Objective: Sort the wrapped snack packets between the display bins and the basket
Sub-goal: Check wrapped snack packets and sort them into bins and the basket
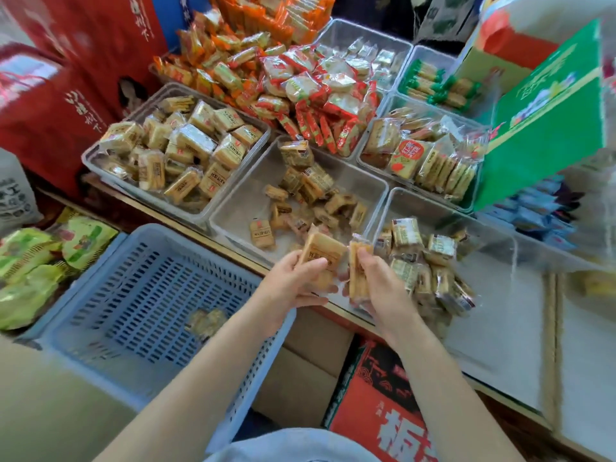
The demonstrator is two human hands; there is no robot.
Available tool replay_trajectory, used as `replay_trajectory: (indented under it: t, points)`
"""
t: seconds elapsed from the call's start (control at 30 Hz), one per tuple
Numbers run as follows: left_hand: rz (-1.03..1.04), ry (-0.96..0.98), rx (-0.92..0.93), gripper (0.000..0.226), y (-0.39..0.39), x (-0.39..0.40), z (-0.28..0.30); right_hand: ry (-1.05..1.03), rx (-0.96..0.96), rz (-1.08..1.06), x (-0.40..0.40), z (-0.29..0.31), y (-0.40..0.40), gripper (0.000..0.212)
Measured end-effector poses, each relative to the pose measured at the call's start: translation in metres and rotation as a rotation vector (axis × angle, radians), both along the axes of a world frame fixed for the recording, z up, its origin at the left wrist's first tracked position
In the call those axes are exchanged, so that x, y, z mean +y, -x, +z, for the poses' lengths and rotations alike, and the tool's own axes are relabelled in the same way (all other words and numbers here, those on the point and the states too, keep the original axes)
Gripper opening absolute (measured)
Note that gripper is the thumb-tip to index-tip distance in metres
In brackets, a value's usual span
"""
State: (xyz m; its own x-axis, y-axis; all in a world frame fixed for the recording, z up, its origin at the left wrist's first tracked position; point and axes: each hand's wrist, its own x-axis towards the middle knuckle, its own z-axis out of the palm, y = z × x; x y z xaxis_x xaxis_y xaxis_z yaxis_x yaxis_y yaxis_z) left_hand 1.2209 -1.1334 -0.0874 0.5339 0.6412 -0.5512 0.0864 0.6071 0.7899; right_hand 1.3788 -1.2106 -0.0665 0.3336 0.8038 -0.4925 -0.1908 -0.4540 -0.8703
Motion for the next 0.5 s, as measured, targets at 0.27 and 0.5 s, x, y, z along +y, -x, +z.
replay_trajectory:
  t: [0.27, 0.5]
  points:
    - [-0.073, -0.035, -0.021, 0.06, 0.002, -0.076, 0.023, -0.068, 0.06, 0.006, -0.085, 0.012, 0.002, 0.02]
    - [-0.131, -0.089, 0.064, 0.077, -0.01, -0.133, 0.026, -0.048, 0.004, 0.105, -0.152, 0.016, 0.002, 0.027]
